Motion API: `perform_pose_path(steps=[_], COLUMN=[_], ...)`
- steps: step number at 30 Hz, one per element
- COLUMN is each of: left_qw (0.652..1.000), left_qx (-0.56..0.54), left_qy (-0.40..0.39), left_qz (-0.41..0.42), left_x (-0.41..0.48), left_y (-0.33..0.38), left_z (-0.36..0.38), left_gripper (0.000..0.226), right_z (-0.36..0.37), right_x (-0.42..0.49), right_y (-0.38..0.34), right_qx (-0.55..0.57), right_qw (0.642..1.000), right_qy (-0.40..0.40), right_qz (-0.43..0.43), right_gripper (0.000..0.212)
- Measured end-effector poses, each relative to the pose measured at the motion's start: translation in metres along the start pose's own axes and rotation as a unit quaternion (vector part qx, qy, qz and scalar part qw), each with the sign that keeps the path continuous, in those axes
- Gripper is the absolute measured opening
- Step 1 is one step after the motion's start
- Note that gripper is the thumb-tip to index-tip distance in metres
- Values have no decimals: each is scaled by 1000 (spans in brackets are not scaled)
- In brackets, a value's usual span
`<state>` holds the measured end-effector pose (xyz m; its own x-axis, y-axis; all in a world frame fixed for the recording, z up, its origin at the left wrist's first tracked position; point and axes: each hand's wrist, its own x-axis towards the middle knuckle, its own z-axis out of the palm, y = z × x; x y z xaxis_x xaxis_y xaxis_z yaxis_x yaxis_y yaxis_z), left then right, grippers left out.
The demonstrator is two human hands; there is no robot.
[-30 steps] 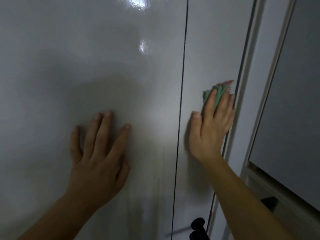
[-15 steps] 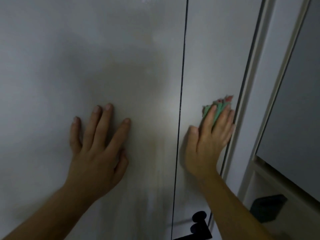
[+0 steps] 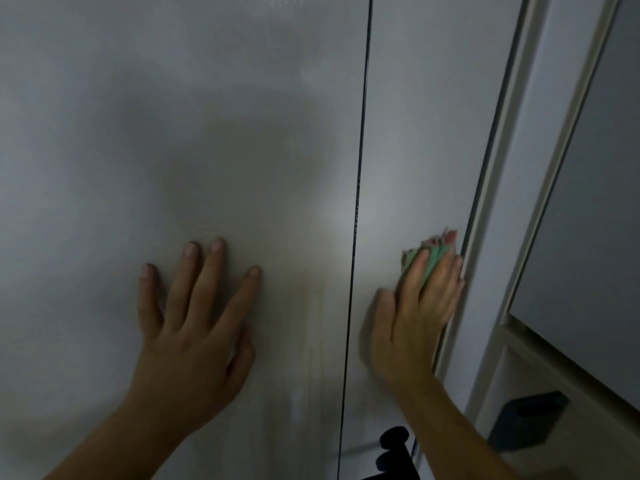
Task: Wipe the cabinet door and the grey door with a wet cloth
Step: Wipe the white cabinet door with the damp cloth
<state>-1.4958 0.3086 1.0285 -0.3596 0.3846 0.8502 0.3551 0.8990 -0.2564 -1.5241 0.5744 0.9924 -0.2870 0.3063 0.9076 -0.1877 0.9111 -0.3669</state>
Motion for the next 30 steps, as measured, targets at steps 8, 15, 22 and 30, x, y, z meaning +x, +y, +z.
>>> perform_pose_path(steps=[8,15,22,30], left_qw=[1000,1000,999,999], left_qx=[0,-16,6,10], left_qy=[2,-2,-16,-32], left_qz=[6,1,-36,-22], left_x=[0,-19,-64,-102], left_y=[-3,-15,-65,-92], left_z=[2,-10,-23,-12], left_gripper=[67,68,69,76], right_z=[-3,3,25,41], right_x=[18,16,10,-43], right_y=[-11,-36,-116,-155], right_qx=[-1,9,22,-39], right_qw=[1000,1000,998,960], right_qy=[13,17,42,-61], right_qz=[0,20,40,-270], right_gripper=[64,64,65,60])
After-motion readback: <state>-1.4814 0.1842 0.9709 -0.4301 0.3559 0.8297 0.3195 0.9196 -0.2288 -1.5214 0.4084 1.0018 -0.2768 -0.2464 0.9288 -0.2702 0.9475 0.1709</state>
